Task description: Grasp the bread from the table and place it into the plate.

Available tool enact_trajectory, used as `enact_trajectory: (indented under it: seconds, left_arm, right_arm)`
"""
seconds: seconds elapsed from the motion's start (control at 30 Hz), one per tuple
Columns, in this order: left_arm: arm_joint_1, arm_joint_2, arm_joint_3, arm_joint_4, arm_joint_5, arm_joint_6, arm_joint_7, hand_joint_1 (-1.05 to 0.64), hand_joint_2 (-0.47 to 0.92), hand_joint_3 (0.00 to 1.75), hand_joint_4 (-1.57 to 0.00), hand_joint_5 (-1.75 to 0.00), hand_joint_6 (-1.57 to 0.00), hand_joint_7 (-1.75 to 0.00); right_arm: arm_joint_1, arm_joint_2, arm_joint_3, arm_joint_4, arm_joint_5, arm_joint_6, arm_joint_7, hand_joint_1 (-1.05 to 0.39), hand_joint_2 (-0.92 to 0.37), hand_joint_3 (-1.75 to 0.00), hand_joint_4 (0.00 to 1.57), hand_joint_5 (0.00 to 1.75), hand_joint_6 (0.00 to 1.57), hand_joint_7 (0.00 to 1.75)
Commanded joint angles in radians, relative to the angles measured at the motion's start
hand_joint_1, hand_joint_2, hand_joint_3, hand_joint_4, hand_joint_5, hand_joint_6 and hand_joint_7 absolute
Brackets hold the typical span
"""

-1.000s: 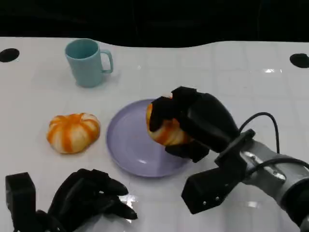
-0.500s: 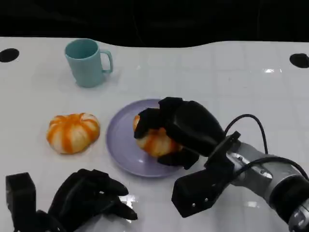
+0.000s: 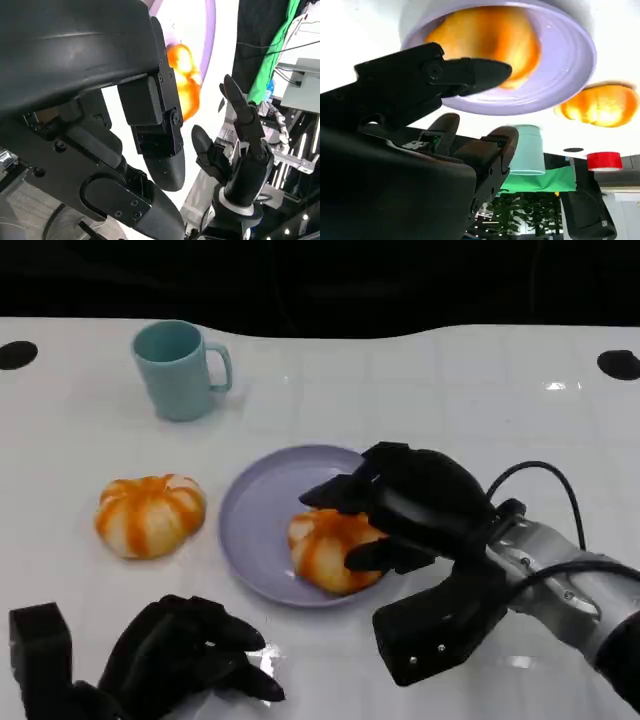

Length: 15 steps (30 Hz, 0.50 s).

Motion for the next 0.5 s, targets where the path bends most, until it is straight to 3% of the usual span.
enact_trajectory:
  seconds: [0.03, 0.27, 0.5]
  left_arm:
    - [0.005, 0.014, 0.003, -0.004, 0.001, 0.001, 0.007, -1.05, 0.66, 0.01, -1.57, -0.2, -1.57, -0.02]
    - [0.009, 0.011, -0.001, -0.011, 0.004, -0.002, 0.01, -1.05, 0.67, 0.01, -1.57, -0.2, -1.56, -0.01]
    - [0.009, 0.017, 0.004, 0.006, 0.0, -0.01, -0.004, -1.05, 0.67, 0.01, -1.57, -0.2, -1.57, -0.01]
  right_arm:
    - [0.032, -0.046, -0.019, -0.075, 0.024, 0.008, 0.059, -0.87, -0.92, -0.49, 0.2, 0.53, 0.33, 0.02]
    - [0.081, -0.091, -0.059, -0.195, 0.058, 0.012, 0.125, -0.92, -0.92, -0.56, 0.18, 0.52, 0.27, 0.0]
    - [0.161, -0.103, -0.123, -0.292, 0.16, -0.02, 0.15, -0.89, -0.92, -0.52, 0.25, 0.57, 0.35, 0.04]
